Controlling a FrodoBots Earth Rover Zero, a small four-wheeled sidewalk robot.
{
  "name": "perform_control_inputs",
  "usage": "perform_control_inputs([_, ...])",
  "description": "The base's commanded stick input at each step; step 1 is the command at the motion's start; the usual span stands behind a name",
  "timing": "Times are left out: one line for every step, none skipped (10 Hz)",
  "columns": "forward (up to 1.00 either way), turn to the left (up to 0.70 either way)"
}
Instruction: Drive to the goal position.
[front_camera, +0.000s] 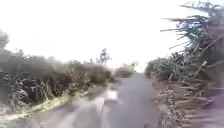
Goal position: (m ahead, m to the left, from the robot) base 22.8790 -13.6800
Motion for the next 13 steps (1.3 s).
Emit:
perform_control_inputs([0.70,-0.35])
perform_control_inputs([0.70,-0.35])
perform_control_inputs([0.70,-0.35])
perform_control_inputs([0.70,-0.35])
perform_control_inputs([0.70,-0.35])
perform_control_inputs([0.70,-0.35])
perform_control_inputs([0.70,-0.35])
perform_control_inputs([0.70,-0.35])
perform_control_inputs([0.70,-0.35])
perform_control_inputs([0.70,-0.35])
perform_control_inputs([0.70,-0.33])
perform_control_inputs([0.70,-0.08])
perform_control_inputs([0.70,0.16])
